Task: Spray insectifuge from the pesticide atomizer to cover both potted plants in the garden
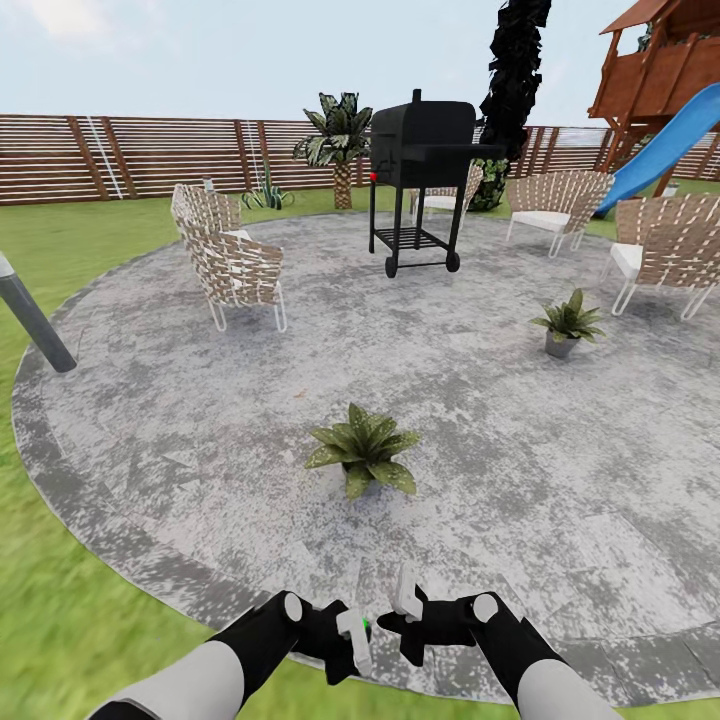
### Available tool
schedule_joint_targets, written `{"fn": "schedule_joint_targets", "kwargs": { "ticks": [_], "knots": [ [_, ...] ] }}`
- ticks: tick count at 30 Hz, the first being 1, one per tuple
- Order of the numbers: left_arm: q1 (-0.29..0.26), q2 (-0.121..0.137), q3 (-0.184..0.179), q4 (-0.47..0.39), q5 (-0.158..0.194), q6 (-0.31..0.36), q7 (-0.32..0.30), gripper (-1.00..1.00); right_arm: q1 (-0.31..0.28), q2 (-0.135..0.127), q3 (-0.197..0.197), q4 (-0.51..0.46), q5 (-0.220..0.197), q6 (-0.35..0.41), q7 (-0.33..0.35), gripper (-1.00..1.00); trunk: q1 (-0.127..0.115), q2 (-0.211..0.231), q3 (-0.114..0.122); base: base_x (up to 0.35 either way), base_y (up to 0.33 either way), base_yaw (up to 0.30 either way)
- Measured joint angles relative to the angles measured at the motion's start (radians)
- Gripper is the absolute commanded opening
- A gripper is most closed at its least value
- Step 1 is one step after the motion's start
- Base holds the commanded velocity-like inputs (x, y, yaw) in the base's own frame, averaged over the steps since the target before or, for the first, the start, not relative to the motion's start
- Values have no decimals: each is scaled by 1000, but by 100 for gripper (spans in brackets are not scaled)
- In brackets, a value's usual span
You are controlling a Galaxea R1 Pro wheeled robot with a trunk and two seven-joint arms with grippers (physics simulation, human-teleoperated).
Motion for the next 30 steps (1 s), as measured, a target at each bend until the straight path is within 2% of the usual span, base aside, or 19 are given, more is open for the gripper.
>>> {"fn": "schedule_joint_targets", "kwargs": {
  "ticks": [2,5,15,22,30],
  "knots": [
    [1,0,0,0,31,-1,-1,-100,0,0,0,0,0,0,0,-100,0,0,0,0,0,0],
    [0,0,0,1,48,-2,-2,-100,0,0,0,0,0,0,0,-100,0,0,0,0,0,0],
    [17,0,0,13,51,-6,-2,-100,0,1,0,0,0,0,0,-100,0,0,0,0,0,0],
    [18,0,-1,13,52,-6,-2,-100,0,21,0,-1,1,0,0,-100,0,0,0,0,0,0],
    [18,0,-2,3,81,-6,-3,-100,0,20,0,0,1,0,0,-100,0,0,0,0,0,0]
  ]
}}
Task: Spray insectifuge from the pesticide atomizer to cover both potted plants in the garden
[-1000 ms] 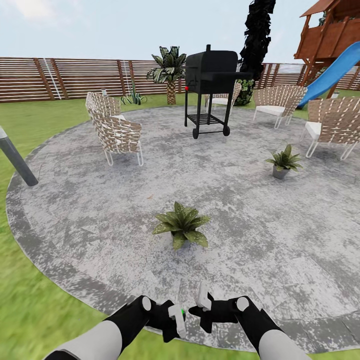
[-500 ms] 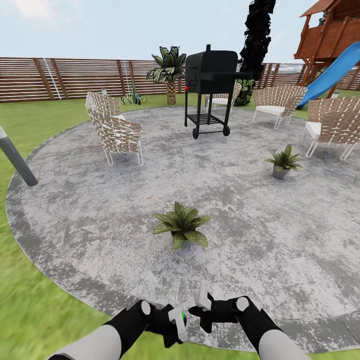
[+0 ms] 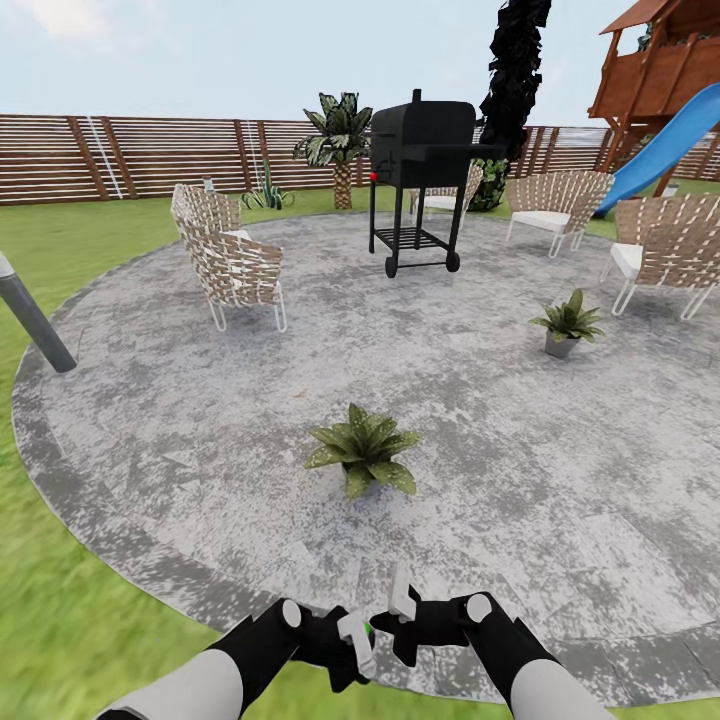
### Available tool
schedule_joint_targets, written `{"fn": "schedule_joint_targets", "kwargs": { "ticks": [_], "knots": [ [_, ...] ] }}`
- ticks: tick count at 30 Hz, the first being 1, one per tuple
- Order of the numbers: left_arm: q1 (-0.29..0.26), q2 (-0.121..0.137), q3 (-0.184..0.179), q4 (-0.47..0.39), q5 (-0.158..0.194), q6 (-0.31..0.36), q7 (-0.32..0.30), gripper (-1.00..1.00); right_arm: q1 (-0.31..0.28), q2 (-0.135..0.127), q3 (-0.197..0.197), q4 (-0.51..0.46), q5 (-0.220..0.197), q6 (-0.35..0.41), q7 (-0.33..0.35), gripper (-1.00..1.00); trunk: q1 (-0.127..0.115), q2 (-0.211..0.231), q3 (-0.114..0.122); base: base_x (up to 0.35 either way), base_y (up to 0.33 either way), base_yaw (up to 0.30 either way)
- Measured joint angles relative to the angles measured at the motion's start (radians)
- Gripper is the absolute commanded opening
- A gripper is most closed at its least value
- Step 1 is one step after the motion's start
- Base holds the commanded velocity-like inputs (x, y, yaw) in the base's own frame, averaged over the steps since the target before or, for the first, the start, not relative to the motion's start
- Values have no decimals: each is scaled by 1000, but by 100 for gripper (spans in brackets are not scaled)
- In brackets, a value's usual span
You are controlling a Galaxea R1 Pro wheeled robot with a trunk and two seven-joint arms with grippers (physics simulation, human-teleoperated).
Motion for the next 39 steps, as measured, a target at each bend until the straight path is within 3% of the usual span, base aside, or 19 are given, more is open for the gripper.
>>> {"fn": "schedule_joint_targets", "kwargs": {
  "ticks": [20,25,28,30,31,37,39],
  "knots": [
    [-1,4,4,7,1,-1,-7,-100,0,0,0,0,0,0,0,-100,0,0,0,0,0,0],
    [0,62,3,10,1,-1,-8,-100,0,-1,0,0,0,0,0,-100,0,0,0,0,0,0],
    [1,85,3,12,-2,0,-8,-100,0,-2,0,0,0,0,0,-100,0,0,0,0,0,0],
    [1,121,3,12,-1,-1,-7,-100,0,-2,0,0,1,0,-1,-100,0,0,0,0,0,0],
    [2,140,3,13,0,-1,-6,-100,0,-2,0,0,1,0,-1,100,0,0,0,0,0,0],
    [6,239,4,26,5,-1,-2,-100,0,-4,-1,0,0,-1,-3,100,0,0,0,0,0,0],
    [6,258,5,56,46,-21,3,-100,0,-6,-3,0,0,-2,-8,100,0,0,0,0,0,0]
  ]
}}
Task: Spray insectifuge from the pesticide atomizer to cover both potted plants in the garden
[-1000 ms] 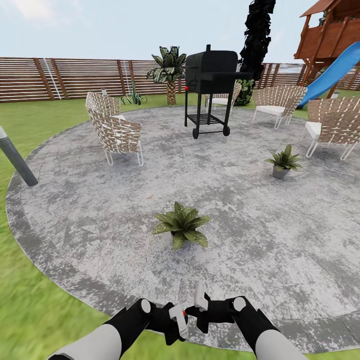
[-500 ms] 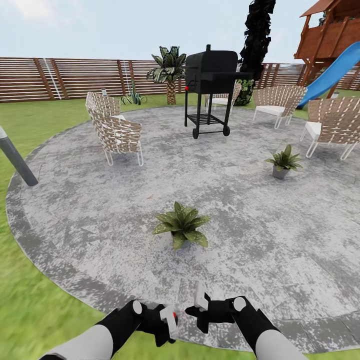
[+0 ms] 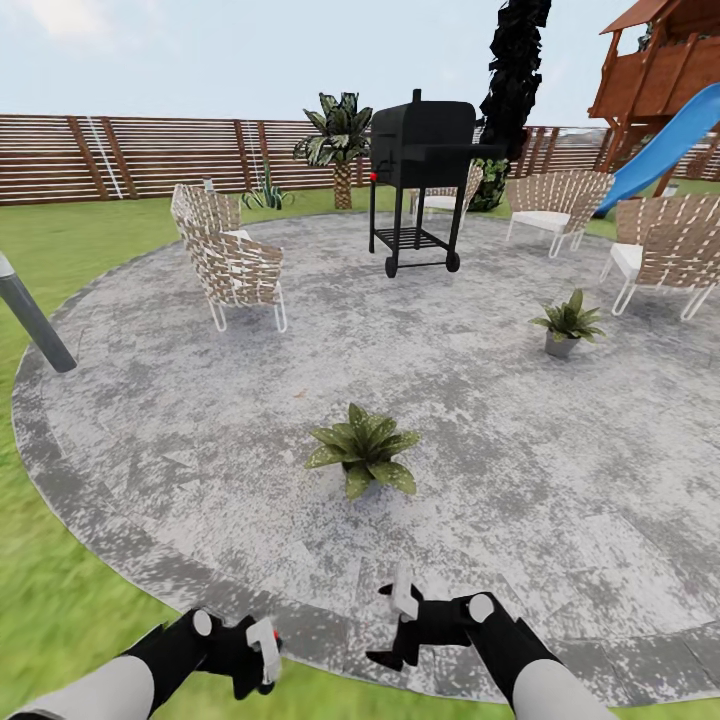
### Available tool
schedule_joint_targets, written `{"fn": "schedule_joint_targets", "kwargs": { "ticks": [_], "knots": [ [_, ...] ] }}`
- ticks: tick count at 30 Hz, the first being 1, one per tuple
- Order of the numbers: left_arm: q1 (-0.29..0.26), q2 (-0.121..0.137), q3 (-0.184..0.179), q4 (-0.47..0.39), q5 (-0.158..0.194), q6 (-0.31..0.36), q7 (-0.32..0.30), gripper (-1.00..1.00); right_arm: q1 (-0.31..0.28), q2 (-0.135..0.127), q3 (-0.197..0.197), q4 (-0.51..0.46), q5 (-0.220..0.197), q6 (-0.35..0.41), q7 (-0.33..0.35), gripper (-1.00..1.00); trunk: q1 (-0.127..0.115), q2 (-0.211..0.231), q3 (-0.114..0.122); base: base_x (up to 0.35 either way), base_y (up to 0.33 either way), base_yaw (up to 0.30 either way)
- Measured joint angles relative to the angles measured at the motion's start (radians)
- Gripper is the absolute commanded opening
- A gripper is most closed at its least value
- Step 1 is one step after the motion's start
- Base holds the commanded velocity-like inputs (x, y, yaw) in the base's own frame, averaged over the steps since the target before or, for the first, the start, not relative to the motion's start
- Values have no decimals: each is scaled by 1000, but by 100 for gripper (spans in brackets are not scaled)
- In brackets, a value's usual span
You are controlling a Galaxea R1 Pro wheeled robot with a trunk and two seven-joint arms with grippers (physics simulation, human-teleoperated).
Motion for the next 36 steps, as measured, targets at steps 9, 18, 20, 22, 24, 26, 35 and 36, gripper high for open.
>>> {"fn": "schedule_joint_targets", "kwargs": {
  "ticks": [9,18,20,22,24,26,35,36],
  "knots": [
    [73,21,2,51,354,-165,214,-100,40,-52,-46,98,-3,-8,-530,100,0,0,0,0,0,0],
    [227,16,8,55,621,-305,543,-100,189,-92,-310,246,-12,-210,-1143,100,0,0,0,0,0,0],
    [261,17,10,55,664,-307,604,-100,237,-95,-368,247,-11,-293,-1163,100,0,0,0,0,0,0],
    [296,25,12,55,694,-308,634,-100,280,-106,-411,248,-12,-341,-1170,100,0,0,0,0,0,0],
    [306,27,11,57,710,-307,638,-100,295,-107,-419,248,-12,-353,-1171,100,0,0,0,0,0,0],
    [310,24,11,57,727,-306,641,-100,300,-106,-421,249,-11,-357,-1171,100,0,0,0,0,0,0],
    [312,27,47,58,818,-305,689,-100,302,-98,-423,326,-7,-356,-1168,100,0,0,0,0,0,0],
    [312,26,47,58,821,-306,700,-100,302,-99,-423,328,-6,-356,-1167,100,0,0,0,0,0,0]
  ]
}}
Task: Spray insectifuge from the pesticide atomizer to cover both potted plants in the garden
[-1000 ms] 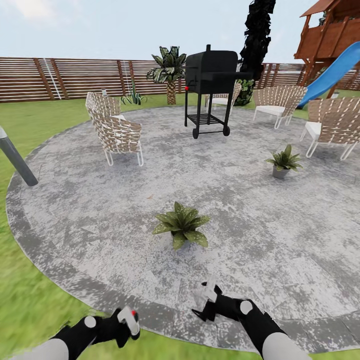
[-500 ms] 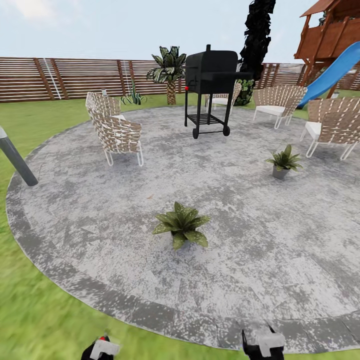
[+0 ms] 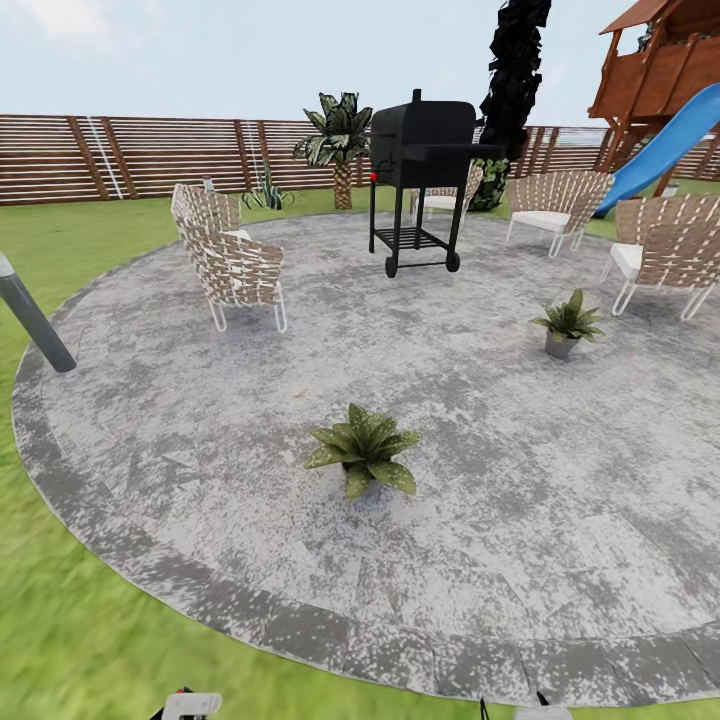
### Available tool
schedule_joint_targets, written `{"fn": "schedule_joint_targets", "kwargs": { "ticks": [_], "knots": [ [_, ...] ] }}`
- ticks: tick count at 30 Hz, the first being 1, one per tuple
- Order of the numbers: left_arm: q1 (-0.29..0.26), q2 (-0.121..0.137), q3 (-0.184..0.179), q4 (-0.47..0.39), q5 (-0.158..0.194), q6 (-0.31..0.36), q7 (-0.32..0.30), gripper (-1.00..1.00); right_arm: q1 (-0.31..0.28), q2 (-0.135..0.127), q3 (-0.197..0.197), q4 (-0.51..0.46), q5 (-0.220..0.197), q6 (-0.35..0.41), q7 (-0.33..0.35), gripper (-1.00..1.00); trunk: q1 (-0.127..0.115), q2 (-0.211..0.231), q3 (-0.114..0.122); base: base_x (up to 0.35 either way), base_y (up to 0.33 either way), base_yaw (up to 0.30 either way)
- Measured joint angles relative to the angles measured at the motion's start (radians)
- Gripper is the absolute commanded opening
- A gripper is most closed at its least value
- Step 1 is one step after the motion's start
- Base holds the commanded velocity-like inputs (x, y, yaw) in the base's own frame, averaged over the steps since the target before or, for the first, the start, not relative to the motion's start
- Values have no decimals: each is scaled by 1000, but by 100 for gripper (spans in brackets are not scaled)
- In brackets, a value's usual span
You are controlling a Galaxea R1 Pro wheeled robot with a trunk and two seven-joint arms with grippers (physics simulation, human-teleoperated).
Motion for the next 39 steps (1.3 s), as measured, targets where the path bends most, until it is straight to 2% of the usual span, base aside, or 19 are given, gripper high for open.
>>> {"fn": "schedule_joint_targets", "kwargs": {
  "ticks": [13,20,39],
  "knots": [
    [0,-1,-1,2,1,-1,17,-100,0,1,2,10,1,4,2,100,0,0,0,0,0,0],
    [0,0,-1,2,1,-1,17,-100,3,0,2,63,0,6,3,100,0,0,0,0,0,0],
    [0,-8,-4,-1,-9,-1,17,-100,3,0,2,67,0,6,2,100,0,0,0,0,0,0]
  ]
}}
